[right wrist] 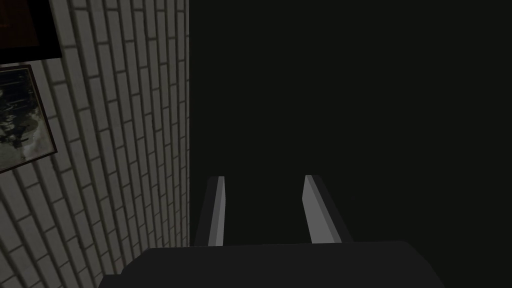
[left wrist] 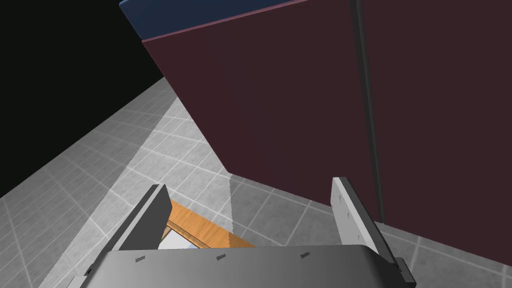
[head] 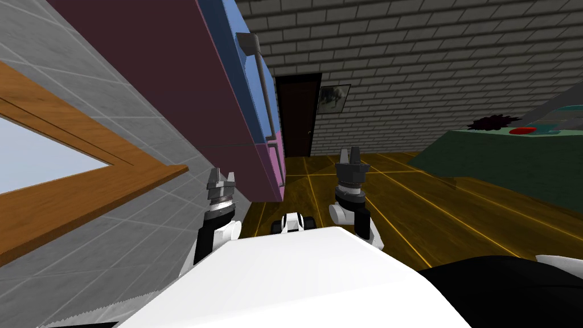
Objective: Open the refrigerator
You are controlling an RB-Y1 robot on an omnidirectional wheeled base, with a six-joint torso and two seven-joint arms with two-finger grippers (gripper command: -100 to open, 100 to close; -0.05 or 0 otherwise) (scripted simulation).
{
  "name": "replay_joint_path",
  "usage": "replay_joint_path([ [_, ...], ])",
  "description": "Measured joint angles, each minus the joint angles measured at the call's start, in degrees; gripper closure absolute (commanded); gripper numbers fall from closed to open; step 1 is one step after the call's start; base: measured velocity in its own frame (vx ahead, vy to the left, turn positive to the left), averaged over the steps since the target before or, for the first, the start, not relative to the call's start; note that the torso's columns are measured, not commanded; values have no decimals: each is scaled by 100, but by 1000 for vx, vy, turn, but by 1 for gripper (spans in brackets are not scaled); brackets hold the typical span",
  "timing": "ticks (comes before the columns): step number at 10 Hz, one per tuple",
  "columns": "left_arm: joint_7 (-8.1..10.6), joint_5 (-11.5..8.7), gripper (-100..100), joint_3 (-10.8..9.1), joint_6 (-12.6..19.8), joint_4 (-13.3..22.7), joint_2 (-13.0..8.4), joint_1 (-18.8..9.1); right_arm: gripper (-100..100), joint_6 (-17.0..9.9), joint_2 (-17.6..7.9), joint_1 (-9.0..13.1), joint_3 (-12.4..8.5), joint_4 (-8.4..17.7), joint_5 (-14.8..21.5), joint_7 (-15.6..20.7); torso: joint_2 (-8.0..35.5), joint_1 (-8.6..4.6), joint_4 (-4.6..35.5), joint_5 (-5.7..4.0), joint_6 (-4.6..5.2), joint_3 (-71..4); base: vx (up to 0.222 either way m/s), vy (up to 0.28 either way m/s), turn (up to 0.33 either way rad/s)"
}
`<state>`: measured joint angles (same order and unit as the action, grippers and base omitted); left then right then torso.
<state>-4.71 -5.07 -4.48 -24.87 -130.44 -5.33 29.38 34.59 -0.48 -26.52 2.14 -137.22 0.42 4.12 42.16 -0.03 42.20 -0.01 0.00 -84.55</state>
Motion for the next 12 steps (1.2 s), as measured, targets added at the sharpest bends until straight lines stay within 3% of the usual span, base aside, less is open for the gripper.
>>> replay_joint_path([
  [7, 66, -59, -100, -120, 1003, -256, -248, -465, 0, 0, 0, 0, 0, 0, 0, 0, 13, 3, 9, 1, 0, -1, 36, -26, 2],
  [12, 102, -84, -100, -172, 1676, -426, -292, -751, 0, 0, 0, 0, 0, 0, 0, 0, 12, 1, 9, 0, 0, -1, 38, -25, 3],
])
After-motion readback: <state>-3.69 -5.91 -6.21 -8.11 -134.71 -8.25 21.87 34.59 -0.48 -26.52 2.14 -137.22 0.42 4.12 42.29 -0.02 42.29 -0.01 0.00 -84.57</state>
